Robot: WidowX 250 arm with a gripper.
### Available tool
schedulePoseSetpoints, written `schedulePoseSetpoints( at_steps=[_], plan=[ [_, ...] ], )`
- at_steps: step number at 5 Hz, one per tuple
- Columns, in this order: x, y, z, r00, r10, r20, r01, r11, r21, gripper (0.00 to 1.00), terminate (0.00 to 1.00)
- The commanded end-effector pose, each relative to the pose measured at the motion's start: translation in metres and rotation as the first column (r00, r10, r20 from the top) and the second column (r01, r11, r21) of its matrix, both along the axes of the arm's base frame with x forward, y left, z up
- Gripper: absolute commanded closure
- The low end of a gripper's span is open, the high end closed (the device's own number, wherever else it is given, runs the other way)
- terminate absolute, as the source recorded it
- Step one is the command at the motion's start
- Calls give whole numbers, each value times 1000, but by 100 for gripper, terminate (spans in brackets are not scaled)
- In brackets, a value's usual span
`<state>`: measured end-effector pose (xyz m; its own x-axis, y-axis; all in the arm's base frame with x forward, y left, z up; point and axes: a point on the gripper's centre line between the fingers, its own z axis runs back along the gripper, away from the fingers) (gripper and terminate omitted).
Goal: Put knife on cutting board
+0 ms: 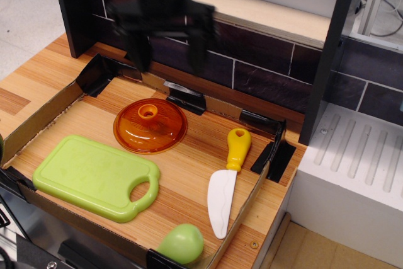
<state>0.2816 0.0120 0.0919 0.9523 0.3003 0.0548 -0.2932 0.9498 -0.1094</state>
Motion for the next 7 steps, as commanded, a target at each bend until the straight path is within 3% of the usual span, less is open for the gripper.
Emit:
schedulePoseSetpoints(
  at_steps=[1, 2, 5, 6, 7],
  plan=[
    [4, -36, -29, 1000, 14, -15, -14, 1000, 9, 0, 0],
    [2, -52, -41, 999, 28, -18, -28, 1000, -2, 0, 0],
    [17, -79, -94, 999, 42, 1, -42, 998, 47, 0, 0],
    [18, -79, -101, 1000, 19, 5, -20, 999, 51, 100, 0],
    [18, -79, -87, 1000, -5, 28, 4, 1000, 22, 100, 0]
  ],
)
